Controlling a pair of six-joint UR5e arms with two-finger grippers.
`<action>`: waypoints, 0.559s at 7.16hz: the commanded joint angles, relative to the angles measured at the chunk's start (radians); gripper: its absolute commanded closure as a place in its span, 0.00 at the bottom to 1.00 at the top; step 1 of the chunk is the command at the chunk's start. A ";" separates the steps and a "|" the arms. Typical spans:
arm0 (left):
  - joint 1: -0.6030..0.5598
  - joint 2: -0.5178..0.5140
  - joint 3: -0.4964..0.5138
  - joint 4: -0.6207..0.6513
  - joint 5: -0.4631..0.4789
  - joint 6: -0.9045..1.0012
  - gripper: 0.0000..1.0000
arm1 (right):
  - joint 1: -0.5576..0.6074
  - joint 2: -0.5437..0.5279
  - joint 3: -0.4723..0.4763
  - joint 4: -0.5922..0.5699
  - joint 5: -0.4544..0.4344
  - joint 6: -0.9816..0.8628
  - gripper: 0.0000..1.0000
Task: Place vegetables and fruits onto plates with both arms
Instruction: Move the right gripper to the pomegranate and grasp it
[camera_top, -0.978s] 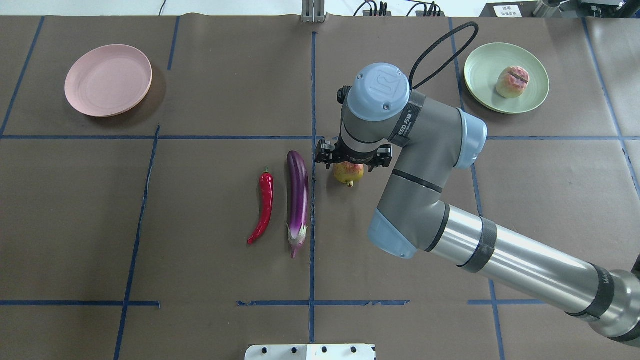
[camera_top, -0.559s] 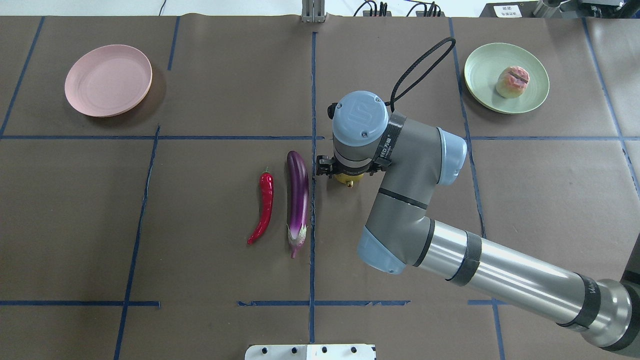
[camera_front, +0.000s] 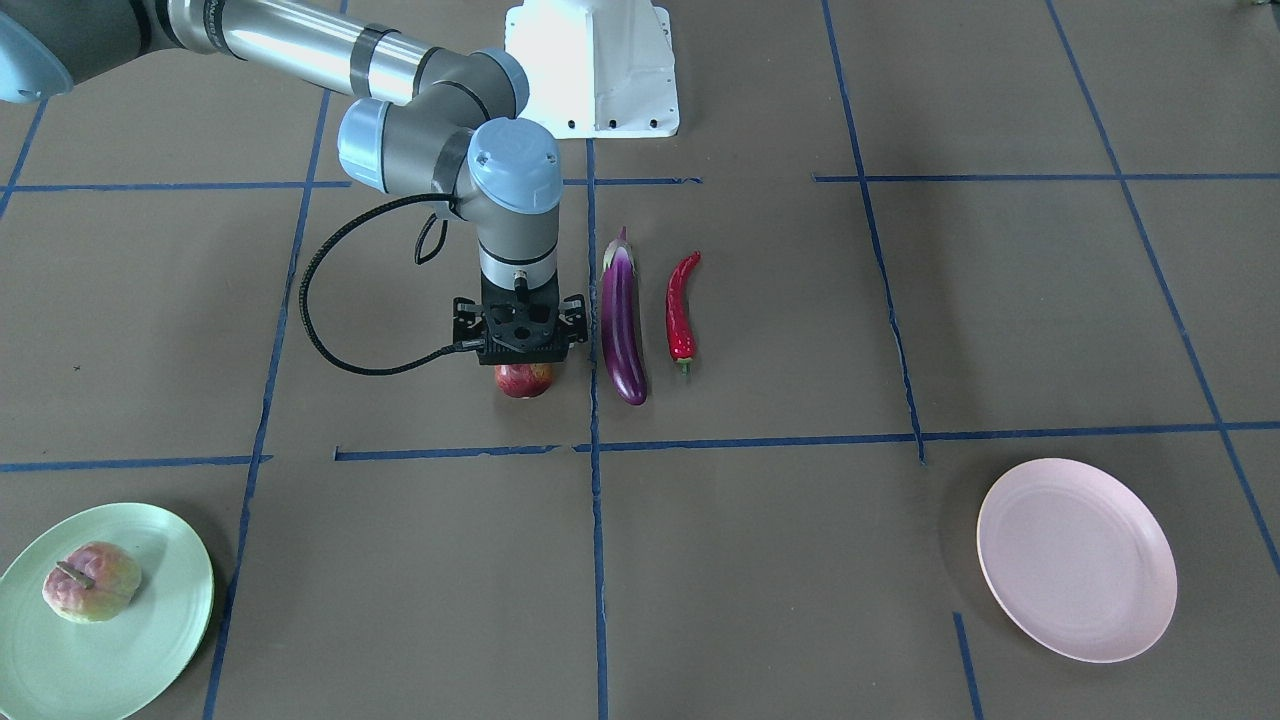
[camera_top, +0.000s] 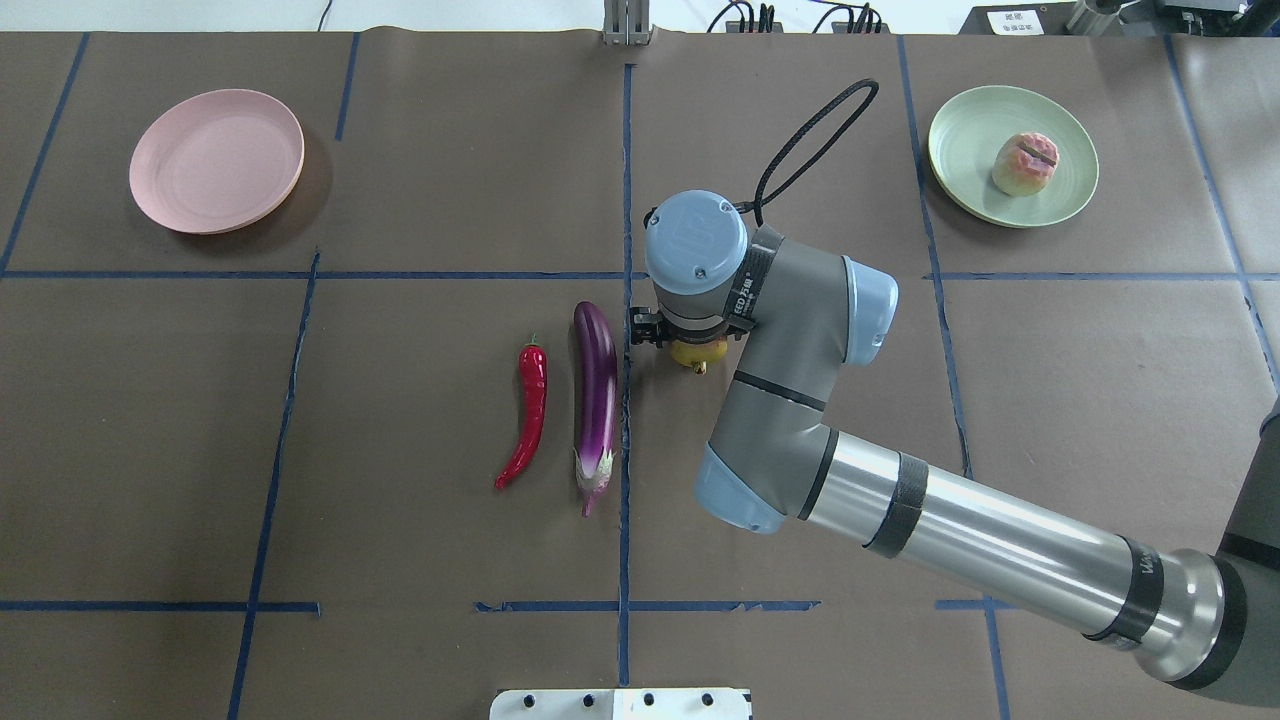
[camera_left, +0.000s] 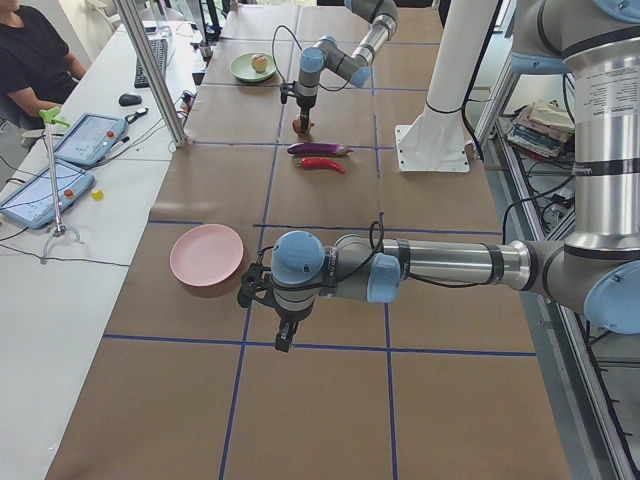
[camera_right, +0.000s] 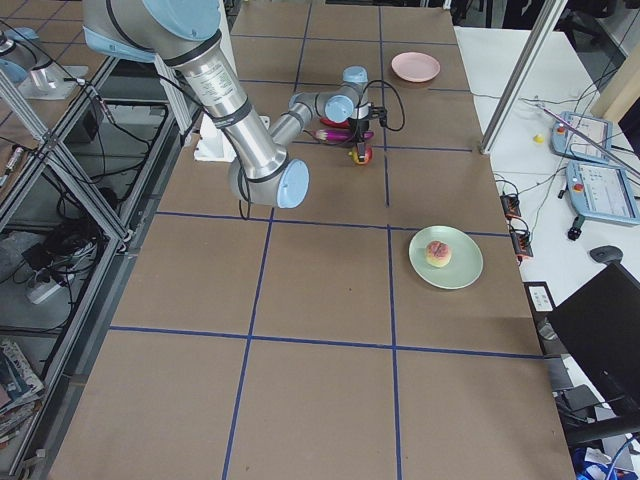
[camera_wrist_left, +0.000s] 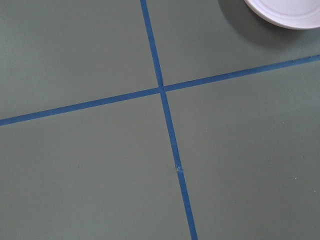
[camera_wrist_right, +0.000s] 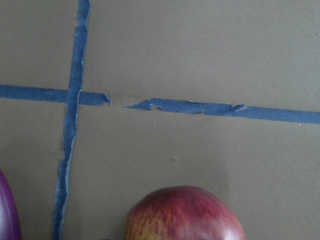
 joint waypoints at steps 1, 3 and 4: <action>-0.002 0.006 -0.013 0.000 0.000 0.000 0.00 | 0.002 0.000 -0.032 0.066 -0.005 -0.003 0.56; -0.002 0.006 -0.016 0.000 0.000 -0.002 0.00 | 0.060 -0.032 0.050 0.049 0.021 -0.006 0.97; -0.002 0.006 -0.022 0.000 0.000 -0.002 0.00 | 0.132 -0.097 0.133 0.039 0.067 -0.046 0.97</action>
